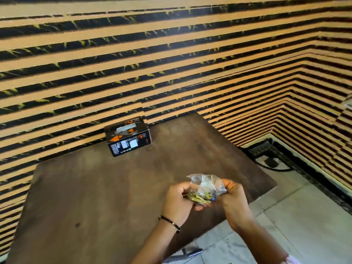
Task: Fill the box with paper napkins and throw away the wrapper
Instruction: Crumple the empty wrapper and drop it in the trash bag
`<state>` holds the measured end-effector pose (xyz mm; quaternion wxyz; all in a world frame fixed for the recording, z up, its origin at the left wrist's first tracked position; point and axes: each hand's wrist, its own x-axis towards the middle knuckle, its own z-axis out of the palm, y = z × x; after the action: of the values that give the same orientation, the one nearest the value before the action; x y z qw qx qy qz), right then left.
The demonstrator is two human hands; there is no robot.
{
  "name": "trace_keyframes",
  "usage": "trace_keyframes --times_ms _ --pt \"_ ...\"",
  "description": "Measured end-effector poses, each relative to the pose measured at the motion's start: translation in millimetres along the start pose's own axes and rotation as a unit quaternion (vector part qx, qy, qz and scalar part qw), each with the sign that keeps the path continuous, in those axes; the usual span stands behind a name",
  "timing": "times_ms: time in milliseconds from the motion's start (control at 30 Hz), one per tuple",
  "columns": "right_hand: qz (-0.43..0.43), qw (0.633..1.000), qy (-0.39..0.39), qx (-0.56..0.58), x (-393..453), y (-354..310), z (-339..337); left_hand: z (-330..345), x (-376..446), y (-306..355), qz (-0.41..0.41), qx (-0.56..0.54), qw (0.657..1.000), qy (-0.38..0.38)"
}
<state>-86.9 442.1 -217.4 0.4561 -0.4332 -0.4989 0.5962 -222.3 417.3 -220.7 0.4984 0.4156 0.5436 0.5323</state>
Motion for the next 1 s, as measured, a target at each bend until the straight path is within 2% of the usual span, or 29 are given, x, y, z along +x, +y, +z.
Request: trace_keyframes --times_ms 100,233,367,467,533,600,767,867,1000 --pt "0.0 1.0 0.001 0.01 -15.1 -11.0 -45.4 50.4 -8.9 3.6 0.003 -0.02 1.0 0.0" --pt "-0.025 1.0 0.007 -0.017 -38.2 -22.6 -111.2 112.5 -22.8 10.5 -0.048 -0.076 0.996 -0.028" --pt "-0.065 0.997 -0.034 0.001 -72.8 -32.1 -172.4 169.2 -33.8 10.0 -0.054 -0.051 0.995 -0.065" --pt "-0.088 0.994 -0.035 -0.045 -91.7 -35.3 -212.6 204.6 -40.5 9.1 -0.043 0.017 0.997 -0.068" --pt "-0.109 0.99 -0.006 -0.087 -100.8 -41.8 -233.7 228.1 -45.4 6.9 -0.038 0.049 0.995 -0.075" --pt "-0.134 0.987 0.042 -0.083 -106.1 -45.1 -251.4 249.4 -50.1 5.4 -0.044 0.058 0.993 -0.094" --pt "-0.121 0.982 0.141 0.023 -104.7 -37.0 -279.7 287.4 -46.3 1.6 -0.066 0.04 0.988 -0.13" --pt "-0.086 0.974 0.193 0.085 -93.5 -34.7 -293.7 302.6 -31.0 -6.0 -0.068 0.036 0.984 -0.159" --pt "-0.025 0.955 0.225 0.191 -60.9 -31.9 -324.0 322.8 2.4 -15.9 -0.088 -0.019 0.963 -0.255"
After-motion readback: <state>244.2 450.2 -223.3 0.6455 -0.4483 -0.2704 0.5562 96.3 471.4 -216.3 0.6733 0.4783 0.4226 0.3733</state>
